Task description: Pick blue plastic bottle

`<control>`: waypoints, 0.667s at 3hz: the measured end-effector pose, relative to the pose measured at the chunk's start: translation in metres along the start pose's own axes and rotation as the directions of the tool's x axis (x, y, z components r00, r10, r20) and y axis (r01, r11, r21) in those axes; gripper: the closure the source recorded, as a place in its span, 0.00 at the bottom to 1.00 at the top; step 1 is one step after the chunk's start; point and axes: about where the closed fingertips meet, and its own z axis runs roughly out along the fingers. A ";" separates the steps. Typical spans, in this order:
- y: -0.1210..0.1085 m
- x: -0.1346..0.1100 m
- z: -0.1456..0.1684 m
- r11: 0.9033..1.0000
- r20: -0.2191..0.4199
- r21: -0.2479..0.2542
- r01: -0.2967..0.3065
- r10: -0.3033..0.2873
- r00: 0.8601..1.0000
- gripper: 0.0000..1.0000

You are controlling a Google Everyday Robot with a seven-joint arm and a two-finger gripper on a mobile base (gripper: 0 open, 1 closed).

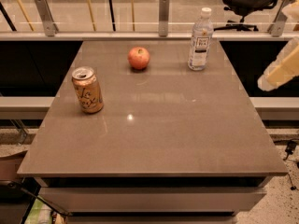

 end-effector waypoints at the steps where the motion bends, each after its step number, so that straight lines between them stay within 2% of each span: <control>1: -0.038 -0.005 0.010 0.996 0.133 0.061 -0.068 0.060 0.989 0.00; 2: -0.066 -0.003 0.028 0.985 0.239 0.070 -0.156 0.135 0.962 0.00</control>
Offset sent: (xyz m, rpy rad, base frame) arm 0.1097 -0.0395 0.0001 0.4165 -0.1923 -0.1238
